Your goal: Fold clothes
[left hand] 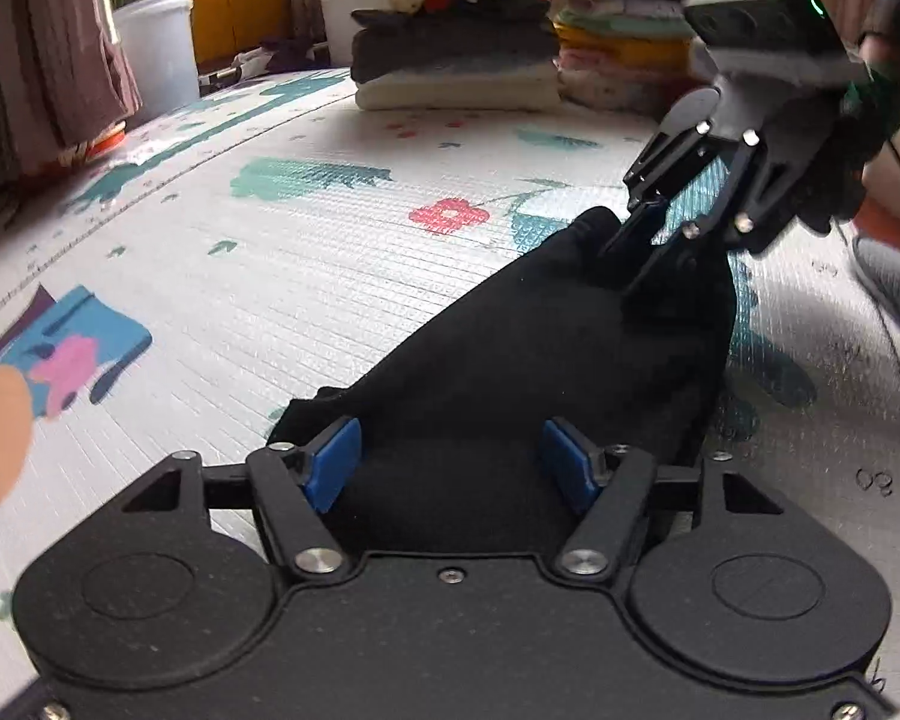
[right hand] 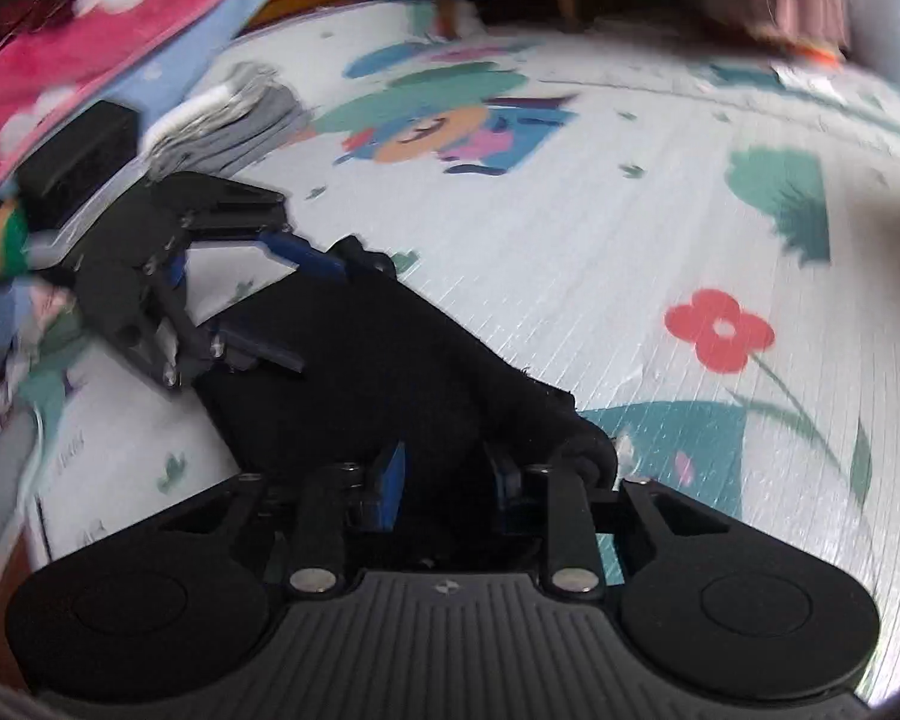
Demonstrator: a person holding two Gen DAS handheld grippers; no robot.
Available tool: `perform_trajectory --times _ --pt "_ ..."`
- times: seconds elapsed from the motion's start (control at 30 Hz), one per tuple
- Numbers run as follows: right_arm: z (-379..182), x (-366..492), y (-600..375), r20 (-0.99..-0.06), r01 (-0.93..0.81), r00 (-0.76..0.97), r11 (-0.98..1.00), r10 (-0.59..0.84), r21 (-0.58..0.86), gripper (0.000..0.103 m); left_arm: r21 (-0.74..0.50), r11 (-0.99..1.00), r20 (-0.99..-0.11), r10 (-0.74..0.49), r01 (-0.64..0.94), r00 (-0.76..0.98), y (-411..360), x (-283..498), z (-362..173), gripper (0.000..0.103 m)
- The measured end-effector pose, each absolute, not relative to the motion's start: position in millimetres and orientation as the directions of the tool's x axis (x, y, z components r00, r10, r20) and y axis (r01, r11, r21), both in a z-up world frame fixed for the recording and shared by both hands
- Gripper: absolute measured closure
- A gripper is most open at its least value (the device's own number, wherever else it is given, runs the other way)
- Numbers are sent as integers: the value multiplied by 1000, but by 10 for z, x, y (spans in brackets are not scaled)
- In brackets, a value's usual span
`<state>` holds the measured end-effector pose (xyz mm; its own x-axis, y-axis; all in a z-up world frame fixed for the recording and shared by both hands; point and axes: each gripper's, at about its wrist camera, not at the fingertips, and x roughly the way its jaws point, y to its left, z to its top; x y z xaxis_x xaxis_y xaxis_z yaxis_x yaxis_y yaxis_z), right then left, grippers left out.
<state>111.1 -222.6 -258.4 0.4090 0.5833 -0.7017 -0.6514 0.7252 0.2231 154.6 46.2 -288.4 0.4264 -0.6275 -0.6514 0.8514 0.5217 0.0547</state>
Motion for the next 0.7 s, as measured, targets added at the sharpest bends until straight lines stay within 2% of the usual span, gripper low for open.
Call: perform_trajectory --times 0.1,0.17,0.2,0.23,0.27,0.33,0.4,0.5,0.57,0.63,0.67,0.7 --pt "-2494 1140 -2265 -708 -608 412 752 573 254 81 51 534 -664 -613 844 428 453 1545 -2840 35" --pt "-2368 1075 -2248 -679 -624 445 746 584 233 78 82 527 -668 -601 846 439 399 1461 -2712 36" --pt "-2340 1047 -2219 -672 -637 454 740 586 215 66 84 508 -648 -626 857 435 400 1394 -2656 36" --pt "-2387 1038 -2198 -685 -642 444 738 578 207 63 93 494 -645 -631 864 430 390 1344 -2656 35" --pt "-2476 1045 -2186 -706 -643 422 737 569 209 63 90 500 -646 -628 861 433 404 1334 -2732 35" --pt "-2599 1004 -2216 -692 -674 428 716 581 185 65 80 519 -648 -621 851 440 441 1327 -2904 30" --pt "-2608 976 -2211 -695 -703 429 696 578 145 65 58 530 -623 -643 846 445 521 1317 -2940 30" --pt "-2459 989 -2186 -696 -669 450 727 560 153 68 88 544 -625 -622 834 471 530 1197 -2725 30" --pt "-2328 893 -2256 -661 -654 494 742 565 146 64 24 579 -582 -655 815 482 649 1086 -2615 30" --pt "-2416 919 -2298 -670 -630 479 754 567 188 64 -5 587 -637 -626 810 450 662 1023 -2741 30" --pt "-2489 939 -2309 -681 -626 463 753 567 202 64 40 578 -683 -579 815 445 622 971 -2883 30" --pt "-2530 956 -2315 -679 -627 454 749 577 216 64 86 563 -676 -573 822 463 613 901 -2932 30"
